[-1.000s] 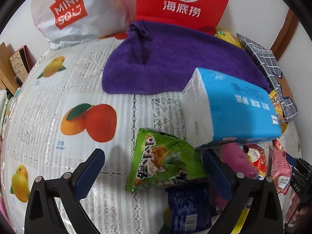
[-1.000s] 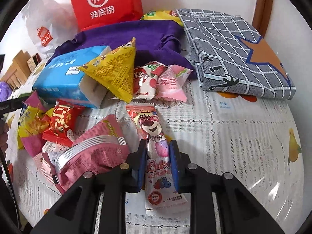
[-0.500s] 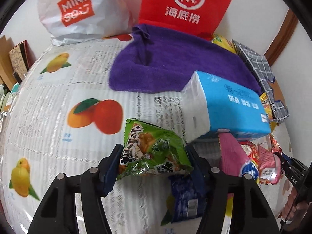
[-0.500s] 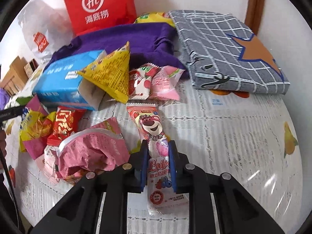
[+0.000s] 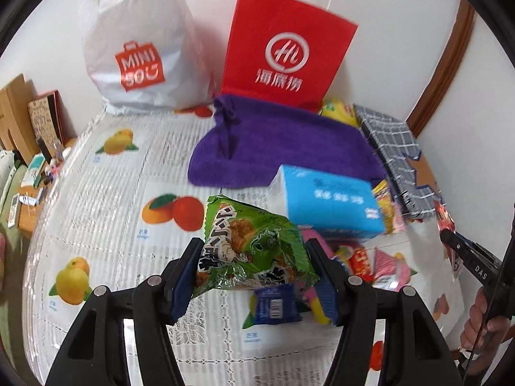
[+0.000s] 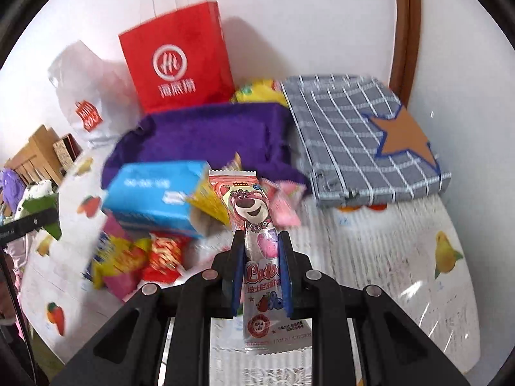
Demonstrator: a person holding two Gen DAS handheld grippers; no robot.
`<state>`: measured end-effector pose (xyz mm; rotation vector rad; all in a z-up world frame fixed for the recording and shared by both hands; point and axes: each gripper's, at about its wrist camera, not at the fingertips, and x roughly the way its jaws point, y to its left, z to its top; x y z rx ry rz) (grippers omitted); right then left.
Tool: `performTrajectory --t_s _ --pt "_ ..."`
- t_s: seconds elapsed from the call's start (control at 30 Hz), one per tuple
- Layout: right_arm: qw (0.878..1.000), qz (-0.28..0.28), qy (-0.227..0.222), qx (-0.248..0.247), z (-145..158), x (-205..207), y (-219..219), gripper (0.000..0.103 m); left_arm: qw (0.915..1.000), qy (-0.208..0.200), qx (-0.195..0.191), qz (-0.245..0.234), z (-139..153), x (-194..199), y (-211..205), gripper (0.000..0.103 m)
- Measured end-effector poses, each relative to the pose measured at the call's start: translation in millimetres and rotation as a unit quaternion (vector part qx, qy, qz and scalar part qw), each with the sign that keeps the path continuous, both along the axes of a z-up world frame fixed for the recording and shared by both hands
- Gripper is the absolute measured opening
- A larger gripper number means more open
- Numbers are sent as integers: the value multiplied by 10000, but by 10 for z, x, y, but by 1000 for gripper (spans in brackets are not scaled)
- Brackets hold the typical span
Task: Organize snacks
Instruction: 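Grasp the green snack bag with the left tool while the right tool lifts the candy stick, then carry both snacks onto the purple towel and open the right tool to release the candy stick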
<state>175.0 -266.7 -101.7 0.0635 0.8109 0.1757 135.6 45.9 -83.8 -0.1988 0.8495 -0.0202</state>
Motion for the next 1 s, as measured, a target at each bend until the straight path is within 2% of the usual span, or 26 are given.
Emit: performTrajectory --t_s 0.2,0.4,1.0 --pt "9994 158 -306 69 368 32 167 20 9997 -217 -56 -98 262 22 -110 62" --pt "9985 277 -453 116 557 182 282 20 9993 -334 31 -189 432 164 -201 62" --pt "9981 230 -479 320 557 1136 468 20 9985 -263 390 -276 521 767 -256 62"
